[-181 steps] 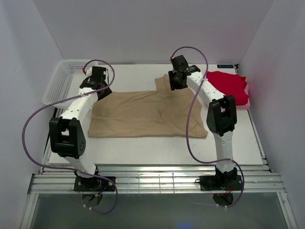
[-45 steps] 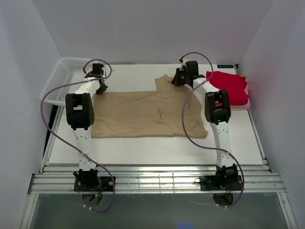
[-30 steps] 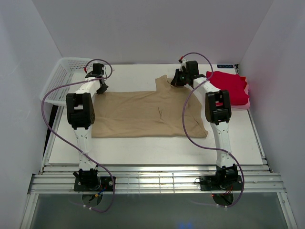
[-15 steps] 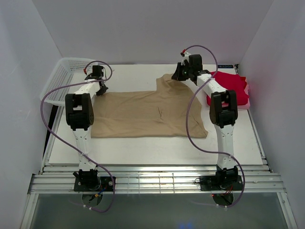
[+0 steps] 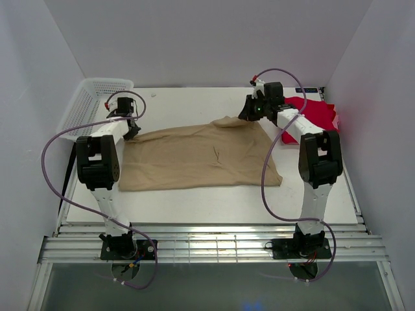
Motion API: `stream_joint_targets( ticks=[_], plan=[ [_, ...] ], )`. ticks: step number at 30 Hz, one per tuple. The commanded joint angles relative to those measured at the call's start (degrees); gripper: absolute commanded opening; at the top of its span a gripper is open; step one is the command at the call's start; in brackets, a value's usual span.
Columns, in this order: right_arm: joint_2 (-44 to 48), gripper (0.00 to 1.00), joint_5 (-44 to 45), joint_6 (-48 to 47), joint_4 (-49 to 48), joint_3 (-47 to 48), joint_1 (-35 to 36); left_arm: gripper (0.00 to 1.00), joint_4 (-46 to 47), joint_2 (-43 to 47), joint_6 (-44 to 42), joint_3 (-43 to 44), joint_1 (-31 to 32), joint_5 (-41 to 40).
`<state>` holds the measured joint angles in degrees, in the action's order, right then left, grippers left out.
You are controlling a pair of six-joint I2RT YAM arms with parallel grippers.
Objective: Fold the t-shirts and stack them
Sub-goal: Fold the tshirt
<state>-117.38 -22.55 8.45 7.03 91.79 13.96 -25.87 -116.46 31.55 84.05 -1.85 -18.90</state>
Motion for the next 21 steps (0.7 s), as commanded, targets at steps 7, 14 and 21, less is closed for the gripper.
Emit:
stream_joint_targets(
  ticks=[7,14,21],
  plan=[
    [15.4,0.08,-0.7,-3.3,-1.1,-13.7,1.1,0.0,2.4,13.5,0.7,-9.6,-0.5,-0.5],
    [24.6,0.08,0.0,-4.1,-1.0,-25.2,1.3,0.0,2.5,21.3,0.9,-17.6,0.0,0.6],
    [32.8,0.08,1.1,-4.4,0.1,-33.9,1.8,0.0,2.2,28.9,0.6,-25.4,0.8,2.7]
  ],
)
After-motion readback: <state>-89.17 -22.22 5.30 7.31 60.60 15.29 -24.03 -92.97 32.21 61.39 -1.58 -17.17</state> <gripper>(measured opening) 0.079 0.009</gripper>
